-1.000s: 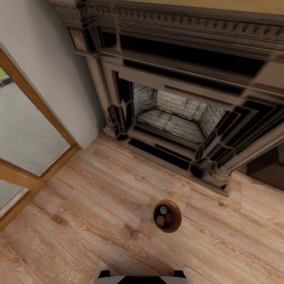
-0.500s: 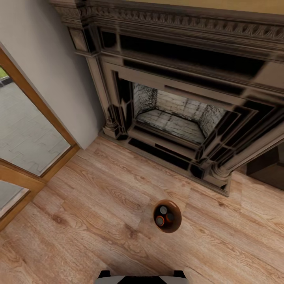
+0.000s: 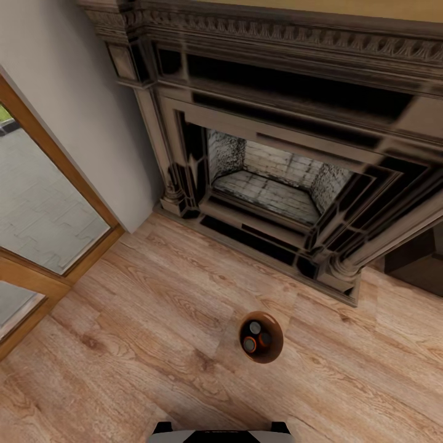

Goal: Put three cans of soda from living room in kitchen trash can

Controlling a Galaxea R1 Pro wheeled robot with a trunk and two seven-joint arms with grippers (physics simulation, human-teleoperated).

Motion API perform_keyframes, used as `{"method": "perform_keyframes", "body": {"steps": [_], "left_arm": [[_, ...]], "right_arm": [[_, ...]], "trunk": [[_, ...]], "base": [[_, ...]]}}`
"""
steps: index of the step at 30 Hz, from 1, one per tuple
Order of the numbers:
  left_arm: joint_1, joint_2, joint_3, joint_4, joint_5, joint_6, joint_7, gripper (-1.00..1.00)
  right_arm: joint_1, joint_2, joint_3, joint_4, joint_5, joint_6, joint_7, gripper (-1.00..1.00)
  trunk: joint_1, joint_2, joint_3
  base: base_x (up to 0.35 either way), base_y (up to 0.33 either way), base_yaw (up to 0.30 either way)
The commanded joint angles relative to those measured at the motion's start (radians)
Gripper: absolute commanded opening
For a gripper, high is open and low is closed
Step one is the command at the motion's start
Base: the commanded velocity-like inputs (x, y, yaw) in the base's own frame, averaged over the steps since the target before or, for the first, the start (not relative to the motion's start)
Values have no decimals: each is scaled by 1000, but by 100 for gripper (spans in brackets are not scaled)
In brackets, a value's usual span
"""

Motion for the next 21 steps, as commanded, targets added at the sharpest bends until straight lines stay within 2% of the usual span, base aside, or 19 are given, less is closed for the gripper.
{"method": "perform_keyframes", "body": {"steps": [1, 21], "left_arm": [[0, 0, 0, 0, 0, 0, 0, 100], [0, 0, -1, 0, 0, 1, 0, 100]], "right_arm": [[0, 0, 0, 0, 0, 0, 0, 100], [0, 0, 0, 1, -3, 0, 0, 100]], "trunk": [[0, 0, 0], [0, 0, 0]], "base": [[0, 0, 0], [0, 0, 0]]}}
